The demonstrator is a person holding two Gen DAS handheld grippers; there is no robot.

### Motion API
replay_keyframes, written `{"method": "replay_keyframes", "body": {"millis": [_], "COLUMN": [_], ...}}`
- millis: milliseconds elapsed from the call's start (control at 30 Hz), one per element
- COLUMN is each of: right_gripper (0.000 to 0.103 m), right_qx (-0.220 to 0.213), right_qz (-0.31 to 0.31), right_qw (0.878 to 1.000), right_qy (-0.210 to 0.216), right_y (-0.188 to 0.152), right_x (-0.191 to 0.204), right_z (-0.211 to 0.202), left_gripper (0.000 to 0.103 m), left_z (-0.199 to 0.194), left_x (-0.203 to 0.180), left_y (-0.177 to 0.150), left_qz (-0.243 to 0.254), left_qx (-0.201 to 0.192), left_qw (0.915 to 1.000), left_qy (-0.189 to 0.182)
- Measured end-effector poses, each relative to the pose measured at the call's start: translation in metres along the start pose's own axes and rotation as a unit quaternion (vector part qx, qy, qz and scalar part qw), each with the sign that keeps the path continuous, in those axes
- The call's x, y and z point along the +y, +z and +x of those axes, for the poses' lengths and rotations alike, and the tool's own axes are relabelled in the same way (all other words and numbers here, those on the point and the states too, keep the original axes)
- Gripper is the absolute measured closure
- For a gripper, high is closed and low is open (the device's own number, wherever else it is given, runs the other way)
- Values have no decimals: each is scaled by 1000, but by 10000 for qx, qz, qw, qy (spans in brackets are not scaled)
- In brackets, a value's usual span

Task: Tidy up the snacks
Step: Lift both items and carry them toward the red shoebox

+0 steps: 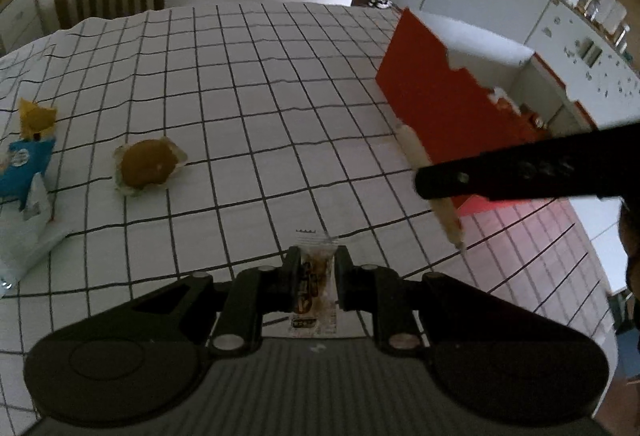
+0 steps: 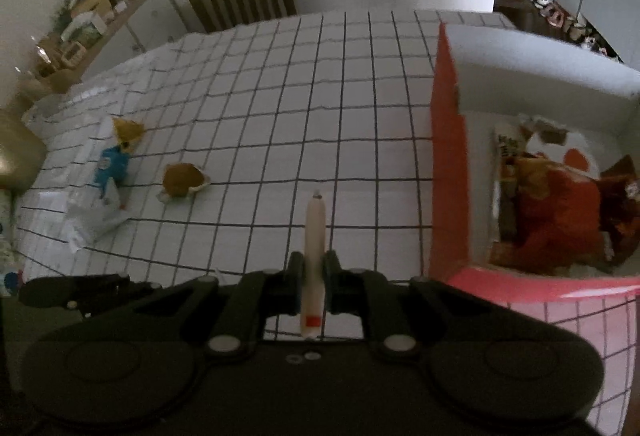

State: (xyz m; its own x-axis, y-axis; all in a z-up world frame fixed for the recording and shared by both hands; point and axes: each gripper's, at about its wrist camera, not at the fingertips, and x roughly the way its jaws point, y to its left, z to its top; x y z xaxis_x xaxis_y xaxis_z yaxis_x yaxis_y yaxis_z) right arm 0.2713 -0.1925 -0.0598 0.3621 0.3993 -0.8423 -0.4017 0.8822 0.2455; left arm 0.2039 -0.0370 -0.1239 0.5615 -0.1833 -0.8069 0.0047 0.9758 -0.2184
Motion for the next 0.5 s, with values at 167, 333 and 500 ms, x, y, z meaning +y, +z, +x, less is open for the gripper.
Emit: {"method": "replay_keyframes", "body": {"millis": [167, 333, 500], "right_gripper": [95, 95, 95], "right_qx": [-186, -349, -504], "right_qz": [-9, -24, -47], "right_qw": [9997, 9991, 9981], "right_qy": [134, 247, 365], "right_y": [-6, -11, -14], "right_x": [-7, -13, -25], "right_z": [-32, -56, -78], "left_gripper": [86, 86, 86], "left_z": [-17, -37, -54], "left_x": [-11, -27, -50], "left_y": [4, 10, 20], "left_qz": [-161, -221, -194], "left_qx": [-99, -231, -398], "left_qw": [9998, 9994, 9988], "left_qy": [-43, -125, -189]}}
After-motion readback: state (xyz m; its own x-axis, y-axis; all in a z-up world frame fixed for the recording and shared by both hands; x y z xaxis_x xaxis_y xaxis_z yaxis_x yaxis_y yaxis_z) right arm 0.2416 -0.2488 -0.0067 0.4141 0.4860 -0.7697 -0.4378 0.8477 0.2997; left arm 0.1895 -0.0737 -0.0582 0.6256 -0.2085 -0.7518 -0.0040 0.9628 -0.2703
